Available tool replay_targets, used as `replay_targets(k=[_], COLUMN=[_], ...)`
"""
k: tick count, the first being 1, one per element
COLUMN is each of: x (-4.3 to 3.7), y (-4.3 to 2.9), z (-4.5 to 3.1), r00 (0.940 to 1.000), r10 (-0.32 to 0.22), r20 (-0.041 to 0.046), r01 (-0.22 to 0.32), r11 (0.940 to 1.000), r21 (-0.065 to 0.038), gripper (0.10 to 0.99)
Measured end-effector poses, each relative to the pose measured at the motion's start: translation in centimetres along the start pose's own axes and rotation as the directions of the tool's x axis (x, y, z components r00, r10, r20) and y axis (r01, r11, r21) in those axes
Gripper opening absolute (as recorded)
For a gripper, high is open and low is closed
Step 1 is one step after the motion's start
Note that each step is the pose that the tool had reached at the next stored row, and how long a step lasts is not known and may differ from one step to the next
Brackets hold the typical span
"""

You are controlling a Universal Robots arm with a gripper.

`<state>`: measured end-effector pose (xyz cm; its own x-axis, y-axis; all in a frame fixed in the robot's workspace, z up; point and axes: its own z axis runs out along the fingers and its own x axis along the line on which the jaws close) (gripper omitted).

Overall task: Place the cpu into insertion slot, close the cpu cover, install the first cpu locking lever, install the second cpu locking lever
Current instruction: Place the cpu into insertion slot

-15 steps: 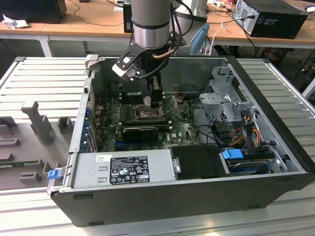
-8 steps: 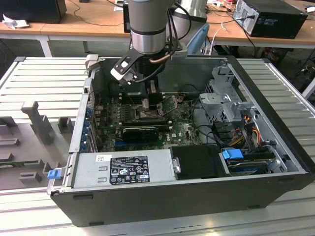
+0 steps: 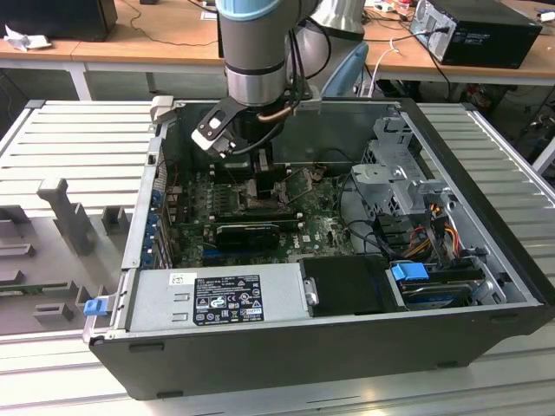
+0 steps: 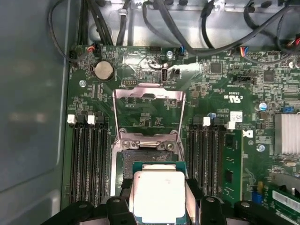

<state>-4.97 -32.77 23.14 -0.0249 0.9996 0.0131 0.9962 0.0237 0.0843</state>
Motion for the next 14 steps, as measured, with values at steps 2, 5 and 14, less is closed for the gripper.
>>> replay_targets(k=[2,5,14], x=[0.22,0.64,0.64], y=[-0.09,-0.16,-0.06], z=[0.42,1.29,2.13], r00=[1.0,1.0,1.0], r10=[0.0,0.003,0.009], r20=[0.0,0.0003,0.0009], r01=[0.0,-0.003,-0.009], r11=[1.0,1.0,0.9999], r21=[0.0,0.001,0.005], gripper=[0.525,0.525,0.525])
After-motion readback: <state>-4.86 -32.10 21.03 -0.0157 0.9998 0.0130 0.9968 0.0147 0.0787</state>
